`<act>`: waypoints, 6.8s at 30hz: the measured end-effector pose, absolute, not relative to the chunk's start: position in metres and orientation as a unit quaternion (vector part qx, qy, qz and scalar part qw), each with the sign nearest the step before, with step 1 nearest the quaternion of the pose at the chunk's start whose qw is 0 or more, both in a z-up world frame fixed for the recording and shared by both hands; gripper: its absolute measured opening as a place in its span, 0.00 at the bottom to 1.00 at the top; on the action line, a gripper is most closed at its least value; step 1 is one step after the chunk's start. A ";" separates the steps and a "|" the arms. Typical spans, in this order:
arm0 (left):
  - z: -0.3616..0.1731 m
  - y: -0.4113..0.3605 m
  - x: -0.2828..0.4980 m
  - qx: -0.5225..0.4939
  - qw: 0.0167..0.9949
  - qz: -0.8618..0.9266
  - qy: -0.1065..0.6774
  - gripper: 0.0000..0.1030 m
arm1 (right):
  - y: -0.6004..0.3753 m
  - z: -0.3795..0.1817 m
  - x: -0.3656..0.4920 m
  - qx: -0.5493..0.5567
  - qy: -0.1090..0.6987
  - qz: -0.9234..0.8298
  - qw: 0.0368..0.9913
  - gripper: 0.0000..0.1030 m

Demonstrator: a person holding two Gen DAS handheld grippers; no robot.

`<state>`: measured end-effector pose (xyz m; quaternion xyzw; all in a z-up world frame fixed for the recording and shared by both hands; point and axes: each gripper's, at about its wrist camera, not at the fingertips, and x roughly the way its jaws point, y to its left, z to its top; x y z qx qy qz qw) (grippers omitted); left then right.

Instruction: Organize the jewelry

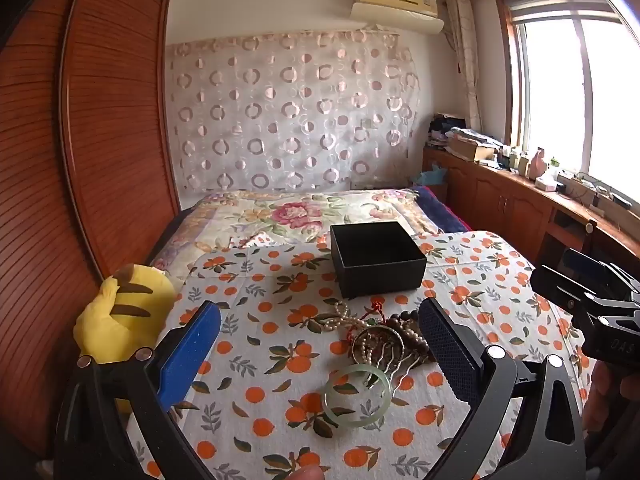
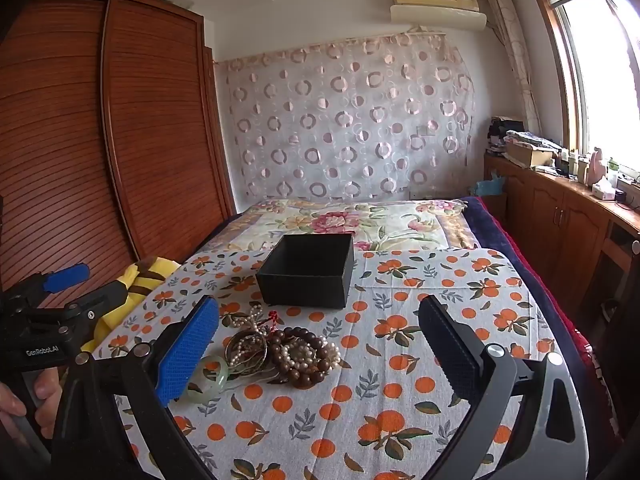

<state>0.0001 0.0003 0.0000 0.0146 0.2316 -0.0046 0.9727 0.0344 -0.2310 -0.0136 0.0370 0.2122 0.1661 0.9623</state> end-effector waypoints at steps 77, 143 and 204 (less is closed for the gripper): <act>0.000 0.001 0.000 0.011 0.973 -0.007 0.231 0.93 | -0.230 -0.010 0.030 0.035 0.209 0.166 0.963 0.98; -0.123 -0.001 0.068 -0.024 0.892 -0.139 0.430 0.76 | -0.220 -0.095 0.063 -0.009 0.312 0.187 0.931 0.86; -0.093 0.053 0.065 -0.024 0.923 -0.098 0.371 0.66 | -0.105 -0.070 0.122 -0.226 0.297 0.339 0.864 0.05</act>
